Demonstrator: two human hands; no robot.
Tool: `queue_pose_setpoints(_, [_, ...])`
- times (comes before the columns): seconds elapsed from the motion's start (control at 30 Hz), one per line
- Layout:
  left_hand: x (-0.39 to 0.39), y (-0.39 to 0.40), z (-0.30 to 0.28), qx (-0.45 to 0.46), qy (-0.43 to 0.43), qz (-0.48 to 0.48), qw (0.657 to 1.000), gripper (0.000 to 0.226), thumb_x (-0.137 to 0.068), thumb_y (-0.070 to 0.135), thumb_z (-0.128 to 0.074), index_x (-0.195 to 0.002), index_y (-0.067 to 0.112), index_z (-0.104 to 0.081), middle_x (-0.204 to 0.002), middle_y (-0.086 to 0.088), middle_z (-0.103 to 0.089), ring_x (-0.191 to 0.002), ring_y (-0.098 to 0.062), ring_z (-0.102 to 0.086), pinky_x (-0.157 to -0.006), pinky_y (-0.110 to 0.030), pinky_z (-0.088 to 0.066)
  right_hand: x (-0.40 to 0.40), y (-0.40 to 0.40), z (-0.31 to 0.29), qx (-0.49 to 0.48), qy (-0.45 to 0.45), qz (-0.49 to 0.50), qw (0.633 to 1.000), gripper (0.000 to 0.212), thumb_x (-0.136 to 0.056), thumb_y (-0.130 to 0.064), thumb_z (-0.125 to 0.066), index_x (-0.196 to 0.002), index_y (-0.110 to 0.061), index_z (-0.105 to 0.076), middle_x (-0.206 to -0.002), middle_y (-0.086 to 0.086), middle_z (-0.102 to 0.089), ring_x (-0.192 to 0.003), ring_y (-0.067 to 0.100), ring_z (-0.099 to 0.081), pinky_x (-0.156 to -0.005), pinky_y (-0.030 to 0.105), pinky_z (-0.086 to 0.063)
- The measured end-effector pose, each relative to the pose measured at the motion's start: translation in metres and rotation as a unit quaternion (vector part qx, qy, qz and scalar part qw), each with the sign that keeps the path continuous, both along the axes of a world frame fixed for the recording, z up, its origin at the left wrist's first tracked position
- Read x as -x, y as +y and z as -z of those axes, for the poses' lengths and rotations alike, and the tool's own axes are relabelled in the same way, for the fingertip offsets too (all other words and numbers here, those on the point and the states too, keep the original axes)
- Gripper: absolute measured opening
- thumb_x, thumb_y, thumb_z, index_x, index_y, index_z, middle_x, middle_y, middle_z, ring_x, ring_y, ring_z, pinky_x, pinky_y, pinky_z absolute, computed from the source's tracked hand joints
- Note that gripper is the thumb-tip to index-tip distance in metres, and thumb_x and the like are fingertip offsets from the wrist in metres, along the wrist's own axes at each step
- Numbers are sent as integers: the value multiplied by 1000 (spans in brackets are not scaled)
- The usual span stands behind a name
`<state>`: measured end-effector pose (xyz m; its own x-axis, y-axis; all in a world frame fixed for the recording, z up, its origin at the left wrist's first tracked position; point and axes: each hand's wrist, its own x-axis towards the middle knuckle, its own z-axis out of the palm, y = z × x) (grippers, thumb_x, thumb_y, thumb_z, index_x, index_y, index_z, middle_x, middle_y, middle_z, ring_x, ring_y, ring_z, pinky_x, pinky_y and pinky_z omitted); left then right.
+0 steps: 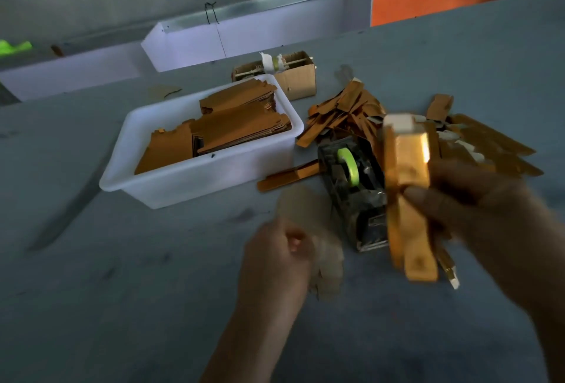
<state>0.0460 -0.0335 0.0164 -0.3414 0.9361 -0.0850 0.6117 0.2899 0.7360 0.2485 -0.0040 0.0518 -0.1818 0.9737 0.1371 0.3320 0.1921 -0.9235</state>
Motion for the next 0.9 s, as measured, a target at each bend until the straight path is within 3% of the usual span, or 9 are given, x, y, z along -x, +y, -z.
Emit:
queue_pose_setpoints(0.07, [9,12,8,15,167,-30,985,28,-88,41,-61,-105,19,-59,-107,-1,-57,-104,-20,-52,-82,-32,-44,-20,24,-4,-43,-62,113,991,35,-66,-68,-60,-94,-48,-63,-76,-3,-67,-66,19,-65,-64,46,-54])
queue_pose_setpoints(0.13, [18,25,15,92,249,-30,964,53,-85,53,-61,-118,12,-53,-121,-9,-49,-115,-27,-45,-89,-35,-40,-36,46,-4,-50,-151,207,965,54,-67,-75,-51,-110,-44,-52,-96,1,-65,-88,30,-63,-77,55,-53])
queue_pose_setpoints(0.2, [24,40,16,138,189,-24,972,60,-80,52,-69,-119,10,-52,-124,-10,-51,-116,-28,-48,-85,-34,-40,-42,54,-1,-52,-157,273,948,61,-71,-71,-50,-122,-38,-43,-113,6,-59,-101,29,-59,-84,56,-50])
queue_pose_setpoints(0.3, [33,59,15,195,120,-3,974,59,-76,46,-76,-116,7,-59,-116,-10,-63,-107,-25,-60,-73,-29,-39,-17,33,2,-89,-117,259,955,28,-77,-51,-56,-101,-37,-57,-93,-3,-64,-81,20,-63,-68,40,-54])
queue_pose_setpoints(0.47, [41,60,13,139,32,-5,990,27,-77,31,-78,-72,8,-64,-71,-9,-61,-68,-22,-59,-63,-32,-46,9,2,22,-91,-110,187,972,20,-83,-30,-62,-102,-24,-68,-97,-3,-63,-78,4,-56,-62,14,-39])
queue_pose_setpoints(0.6, [51,43,7,74,-91,-38,992,31,-79,25,-77,-80,-4,-68,-77,-19,-66,-63,-20,-56,-55,-28,-40,8,-3,16,-72,-52,175,980,13,-79,-35,-58,-90,-38,-64,-92,-9,-64,-82,5,-59,-66,21,-43])
queue_pose_setpoints(0.7, [51,33,2,37,-64,-41,996,22,-86,25,-69,-77,5,-72,-79,-15,-69,-73,-26,-62,-65,-32,-45,8,-8,12,-62,-35,163,984,10,-75,-40,-55,-81,-46,-60,-81,-17,-64,-75,2,-61,-61,22,-44])
queue_pose_setpoints(0.8, [50,18,-10,-48,-29,-68,996,15,-88,27,-67,-78,19,-74,-71,3,-69,-71,-12,-62,-63,-28,-45,11,-15,15,-50,-16,147,988,9,-76,-38,-59,-81,-42,-65,-77,-19,-68,-71,-2,-62,-54,25,-50])
queue_pose_setpoints(0.9, [50,1,-25,-84,-185,-43,978,12,-82,26,-71,-74,19,-76,-68,-2,-72,-64,-17,-65,-66,-33,-48,23,-23,17,-7,25,100,995,27,-72,-50,-53,-87,-34,-68,-79,-17,-70,-69,1,-66,-60,21,-55])
